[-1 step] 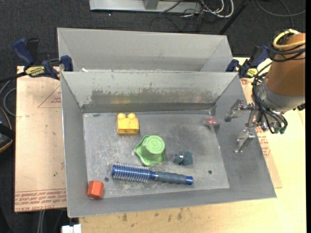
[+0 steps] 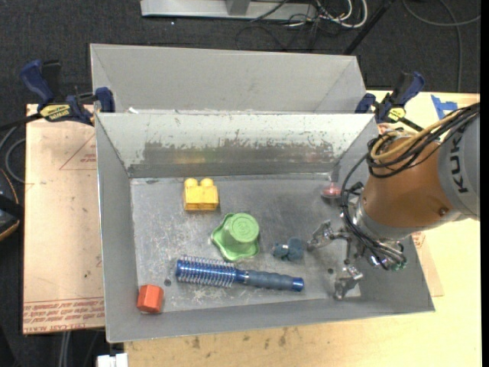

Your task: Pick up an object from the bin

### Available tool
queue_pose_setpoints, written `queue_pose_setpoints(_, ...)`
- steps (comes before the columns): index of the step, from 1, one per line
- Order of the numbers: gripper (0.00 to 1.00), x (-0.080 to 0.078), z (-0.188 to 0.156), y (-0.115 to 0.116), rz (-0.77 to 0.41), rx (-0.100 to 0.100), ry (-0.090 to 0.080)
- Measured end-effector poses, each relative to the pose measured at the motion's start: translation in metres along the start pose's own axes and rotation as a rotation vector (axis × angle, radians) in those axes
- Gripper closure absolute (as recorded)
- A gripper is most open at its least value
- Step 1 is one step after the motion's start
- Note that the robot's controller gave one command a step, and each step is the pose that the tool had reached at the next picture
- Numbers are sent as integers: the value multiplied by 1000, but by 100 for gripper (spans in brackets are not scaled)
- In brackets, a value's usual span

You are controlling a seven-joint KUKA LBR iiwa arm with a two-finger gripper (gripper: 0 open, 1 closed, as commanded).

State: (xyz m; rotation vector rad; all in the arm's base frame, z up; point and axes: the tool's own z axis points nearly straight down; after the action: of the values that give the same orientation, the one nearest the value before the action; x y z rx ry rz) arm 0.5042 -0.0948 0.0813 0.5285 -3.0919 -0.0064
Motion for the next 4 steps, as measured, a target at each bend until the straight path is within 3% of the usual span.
queue_pose_setpoints(1,0,-41,3,75,-293,9,-12)
queue_pose_setpoints(2,0,-54,-4,192,-640,4,-4)
queue_pose_setpoints(3,0,-61,7,205,-737,17,-8)
queue_pose_setpoints(4,0,-55,6,208,-670,22,-18)
